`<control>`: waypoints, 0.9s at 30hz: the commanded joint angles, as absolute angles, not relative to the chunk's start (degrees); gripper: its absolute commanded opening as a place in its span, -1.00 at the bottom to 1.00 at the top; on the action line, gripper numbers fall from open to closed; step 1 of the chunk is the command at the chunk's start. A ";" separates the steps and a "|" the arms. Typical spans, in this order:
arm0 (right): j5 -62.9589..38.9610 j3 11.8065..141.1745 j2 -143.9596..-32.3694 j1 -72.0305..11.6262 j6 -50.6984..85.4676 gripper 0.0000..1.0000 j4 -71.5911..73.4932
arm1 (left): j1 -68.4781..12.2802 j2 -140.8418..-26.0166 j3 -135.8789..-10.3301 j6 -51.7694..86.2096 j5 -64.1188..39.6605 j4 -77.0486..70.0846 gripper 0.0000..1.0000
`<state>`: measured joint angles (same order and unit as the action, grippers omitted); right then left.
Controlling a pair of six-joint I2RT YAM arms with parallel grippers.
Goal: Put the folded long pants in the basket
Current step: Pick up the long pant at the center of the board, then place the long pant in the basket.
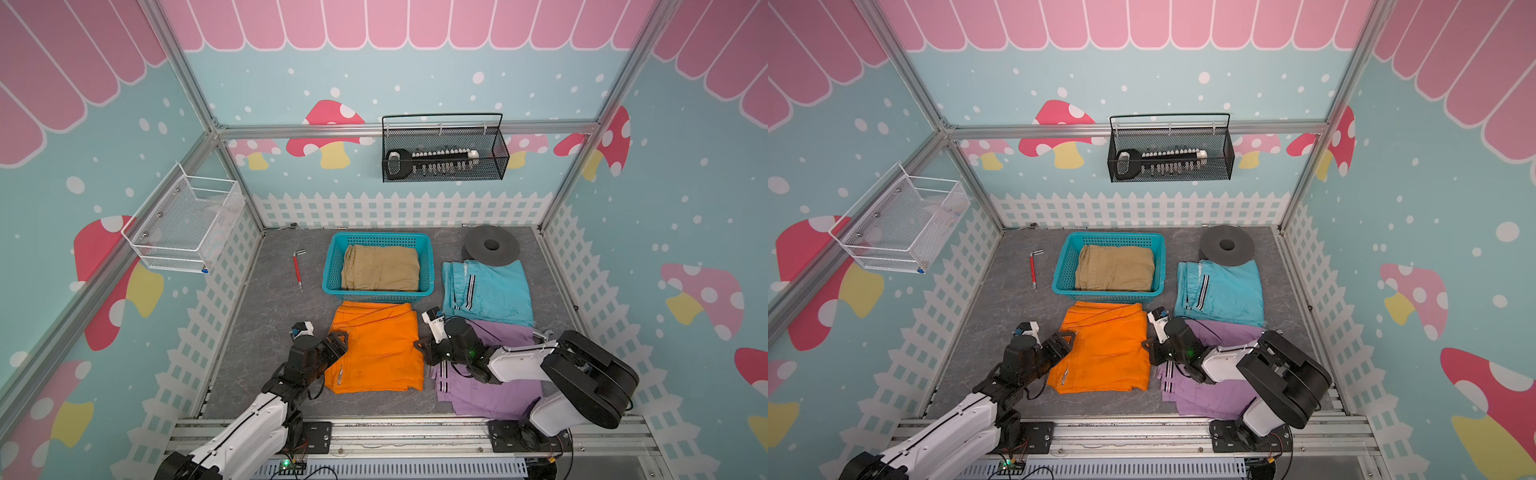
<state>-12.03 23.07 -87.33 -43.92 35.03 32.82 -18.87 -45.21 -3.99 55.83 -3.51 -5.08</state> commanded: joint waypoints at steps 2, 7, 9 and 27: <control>-12.56 24.85 -86.35 -44.73 35.57 -1.00 33.78 | -19.76 -48.52 -0.91 57.16 -9.04 -1.15 0.39; -12.63 25.09 -86.53 -44.91 35.48 -1.00 33.77 | -19.89 -53.84 -0.77 56.56 -10.04 -5.69 -0.74; -12.54 24.97 -86.22 -45.00 35.50 -1.00 33.66 | -19.95 -56.32 -1.76 55.70 -10.32 -6.10 -1.00; -10.62 26.25 -63.58 -48.09 33.76 -1.00 23.42 | -20.65 -39.05 -16.88 54.74 -20.42 6.15 -1.00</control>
<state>-11.53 23.53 -67.85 -48.01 34.72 23.18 -20.25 -42.46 -12.49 55.09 -15.90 3.79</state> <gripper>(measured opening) 0.062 0.141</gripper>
